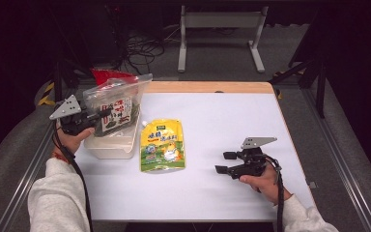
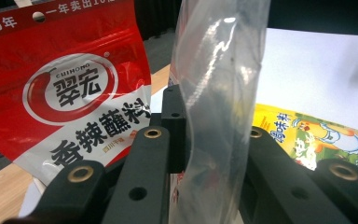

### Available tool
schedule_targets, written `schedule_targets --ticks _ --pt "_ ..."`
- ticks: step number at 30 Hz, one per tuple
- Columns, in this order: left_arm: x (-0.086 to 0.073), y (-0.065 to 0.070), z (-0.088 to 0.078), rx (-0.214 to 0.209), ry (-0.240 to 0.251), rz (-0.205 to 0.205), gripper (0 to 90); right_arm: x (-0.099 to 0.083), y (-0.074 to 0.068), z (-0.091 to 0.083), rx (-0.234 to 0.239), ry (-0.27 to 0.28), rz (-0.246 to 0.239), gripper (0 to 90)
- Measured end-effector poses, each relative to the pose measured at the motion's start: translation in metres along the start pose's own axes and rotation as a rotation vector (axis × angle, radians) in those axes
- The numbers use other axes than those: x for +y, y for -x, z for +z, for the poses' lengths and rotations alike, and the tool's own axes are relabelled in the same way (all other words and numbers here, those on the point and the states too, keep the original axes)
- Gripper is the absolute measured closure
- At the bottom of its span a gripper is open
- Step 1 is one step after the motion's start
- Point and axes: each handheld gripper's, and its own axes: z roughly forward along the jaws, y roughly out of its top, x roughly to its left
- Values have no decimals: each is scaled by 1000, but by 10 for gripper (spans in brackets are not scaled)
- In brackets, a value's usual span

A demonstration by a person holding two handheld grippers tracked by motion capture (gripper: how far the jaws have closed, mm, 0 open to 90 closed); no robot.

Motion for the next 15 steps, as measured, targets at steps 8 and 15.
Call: schedule_targets --ticks 8,15 --pt "-5 1 -2 28 28 -37 804 0 1 -2 -6 0 -2 265" --pt "-3 6 -1 93 -4 -43 709 1 1 -2 -3 2 -7 261"
